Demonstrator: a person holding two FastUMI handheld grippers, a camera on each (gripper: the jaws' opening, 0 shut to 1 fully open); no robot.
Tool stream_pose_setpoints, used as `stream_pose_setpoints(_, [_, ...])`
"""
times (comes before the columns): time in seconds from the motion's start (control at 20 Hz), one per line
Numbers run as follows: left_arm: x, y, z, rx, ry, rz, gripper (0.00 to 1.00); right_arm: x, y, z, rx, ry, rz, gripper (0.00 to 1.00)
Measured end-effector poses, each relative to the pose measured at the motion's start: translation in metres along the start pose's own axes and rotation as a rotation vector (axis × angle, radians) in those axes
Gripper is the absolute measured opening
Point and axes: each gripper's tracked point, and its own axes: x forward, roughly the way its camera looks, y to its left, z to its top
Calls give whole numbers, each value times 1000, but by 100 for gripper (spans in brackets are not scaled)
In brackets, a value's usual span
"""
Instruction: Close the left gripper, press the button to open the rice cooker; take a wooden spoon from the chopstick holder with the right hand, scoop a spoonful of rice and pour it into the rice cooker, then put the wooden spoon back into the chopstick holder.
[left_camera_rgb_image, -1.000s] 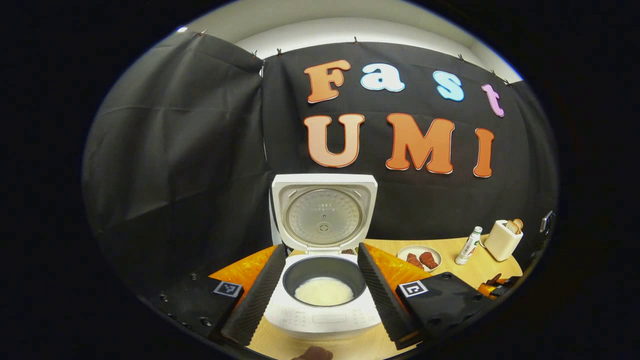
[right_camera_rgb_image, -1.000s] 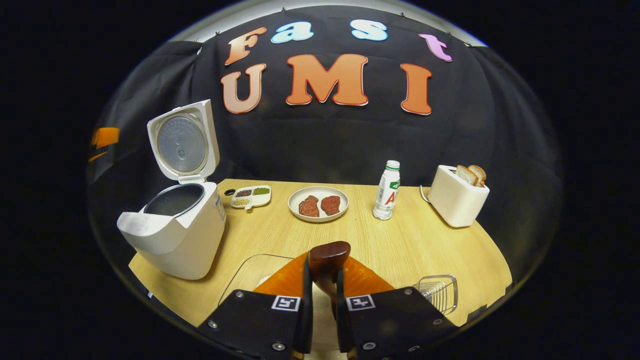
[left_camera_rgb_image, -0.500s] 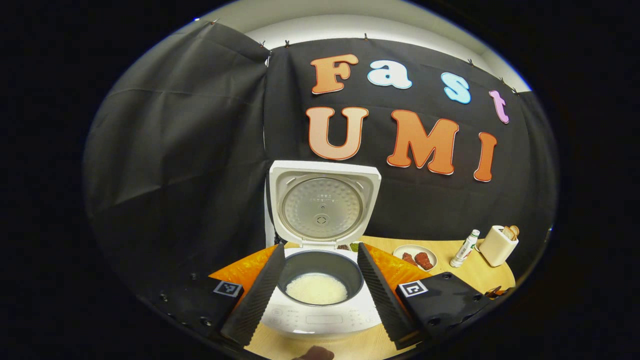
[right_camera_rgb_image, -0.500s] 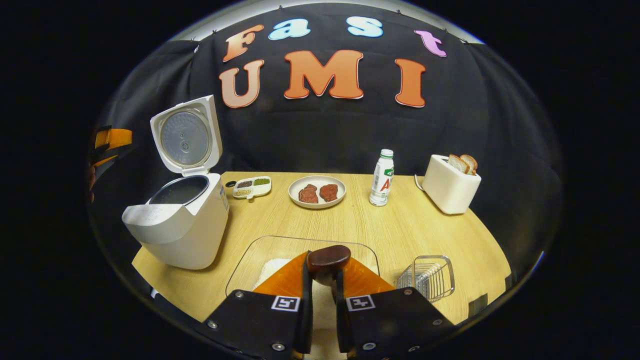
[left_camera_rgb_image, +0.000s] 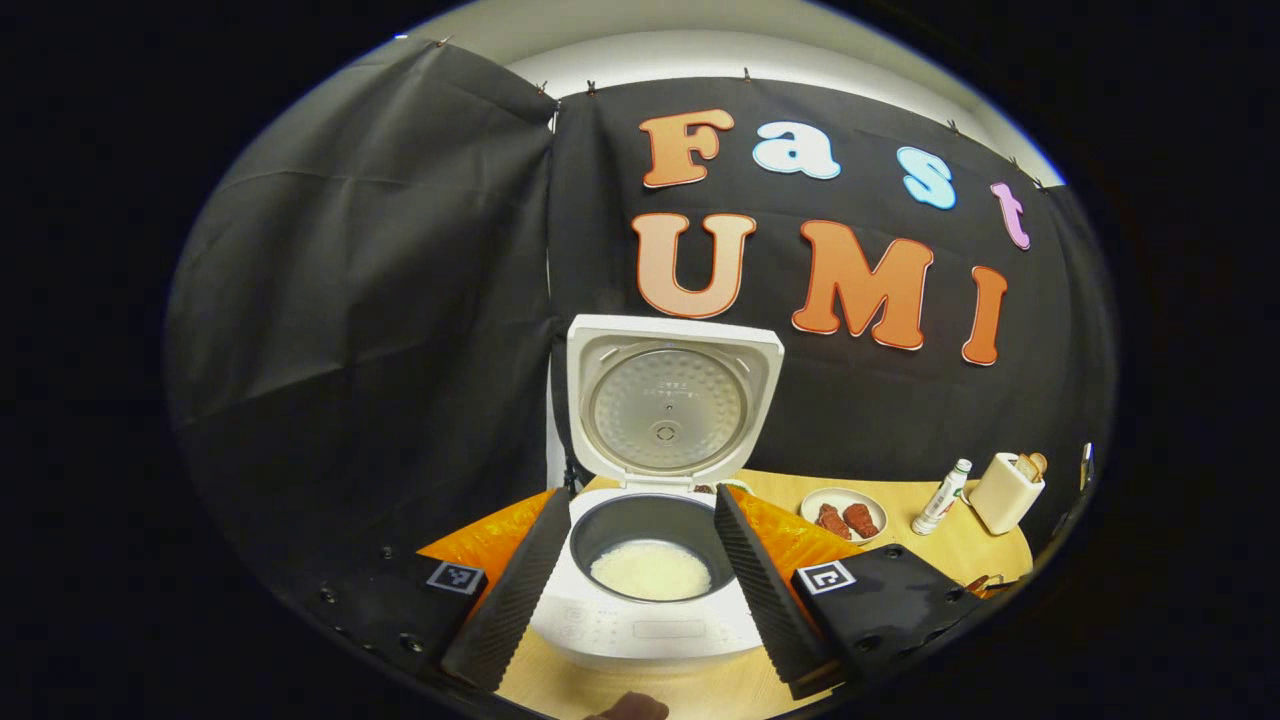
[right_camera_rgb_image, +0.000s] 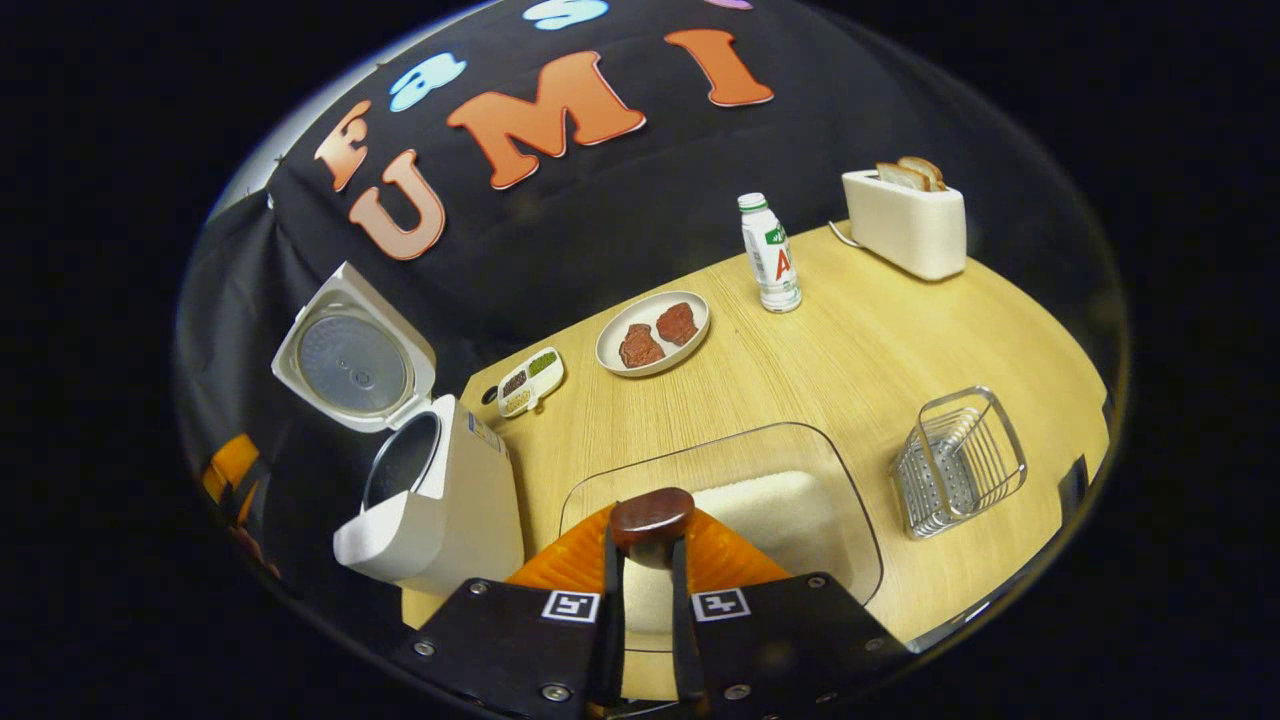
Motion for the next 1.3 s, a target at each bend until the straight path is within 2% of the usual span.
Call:
stream_pose_setpoints(0.15, [-2, 7, 0, 3, -1, 23, 98, 6, -8, 4, 124, 37, 1, 19])
stream_pose_setpoints(0.4, [-5, 9, 1, 5, -2, 36, 98, 14, -11, 5, 340, 99, 61, 19])
stream_pose_setpoints(0.45, [-5, 7, 2, 9, -3, 37, 97, 15, -11, 3, 366, 109, 70, 15])
stream_pose_setpoints(0.5, [-6, 6, 2, 13, -4, 38, 98, 15, -10, 2, 394, 120, 89, 19])
stream_pose_setpoints(0.85, [-11, -5, 11, 36, -14, 51, 97, 21, -27, -4, 624, 187, 202, 19])
stream_pose_setpoints(1.0, [-14, -14, 16, 58, -21, 54, 98, 13, -39, 4, 643, 171, 241, 19])
stream_pose_setpoints(1.3, [-19, -31, 29, 70, -50, 57, 98, 0, -52, 47, 700, 109, 331, 19])
